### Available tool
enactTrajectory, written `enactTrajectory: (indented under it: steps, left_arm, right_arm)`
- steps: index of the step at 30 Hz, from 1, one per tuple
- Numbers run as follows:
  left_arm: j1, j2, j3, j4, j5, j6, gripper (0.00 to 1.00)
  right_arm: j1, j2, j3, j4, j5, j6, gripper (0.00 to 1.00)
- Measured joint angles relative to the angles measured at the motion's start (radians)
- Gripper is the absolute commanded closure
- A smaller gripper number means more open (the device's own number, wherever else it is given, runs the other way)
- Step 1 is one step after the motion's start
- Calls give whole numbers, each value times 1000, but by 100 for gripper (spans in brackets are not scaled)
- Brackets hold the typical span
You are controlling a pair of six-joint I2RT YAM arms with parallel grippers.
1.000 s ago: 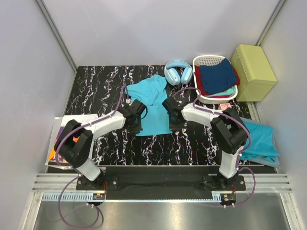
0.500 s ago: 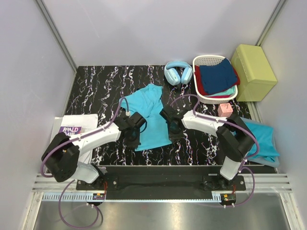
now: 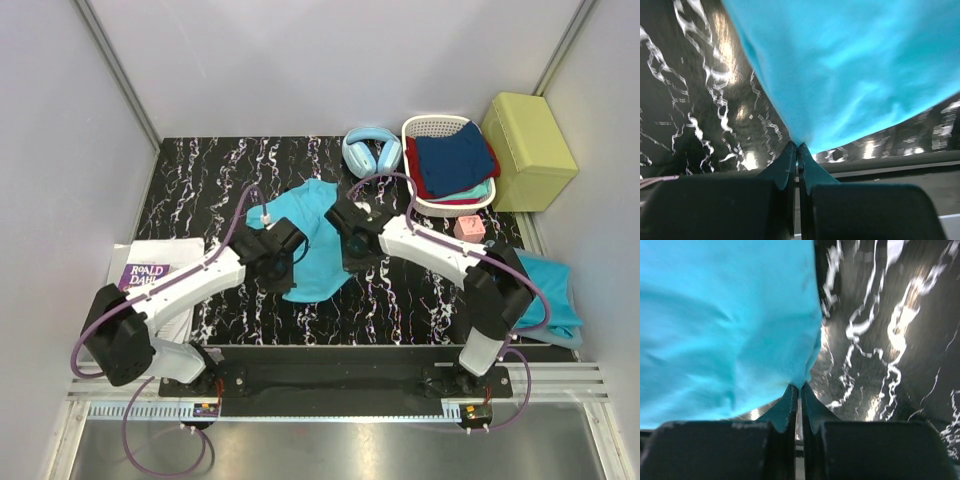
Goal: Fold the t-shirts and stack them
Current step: Grab one side of the 2/3 rectangular tshirt with both arms, then fold the long partially folded tshirt into a neat square
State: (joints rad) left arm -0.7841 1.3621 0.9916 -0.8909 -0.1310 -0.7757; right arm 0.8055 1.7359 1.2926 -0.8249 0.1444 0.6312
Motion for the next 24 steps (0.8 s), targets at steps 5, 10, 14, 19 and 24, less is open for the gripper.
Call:
enactTrajectory:
  steps: [5,10,14,19,24]
  left_arm:
    - [18,2,114,-10,-47,16,100]
    - [84,35,196,-16,-82,38,100]
    - [151,81,238,-13,-100,72,100]
    - [238,152,302,3,-115,112,100]
    - [303,220,365,32,-125,137,100]
  right_arm:
    - [-27,31,166,-13,51,-22,100]
    - [-64,108,300,-35,90,-51,100]
    - [-104,179,388,-47,111,-72,100]
    - [-146,277,525,-74,131,-95,100]
    - [-175,374,689,-103,145,-120,100]
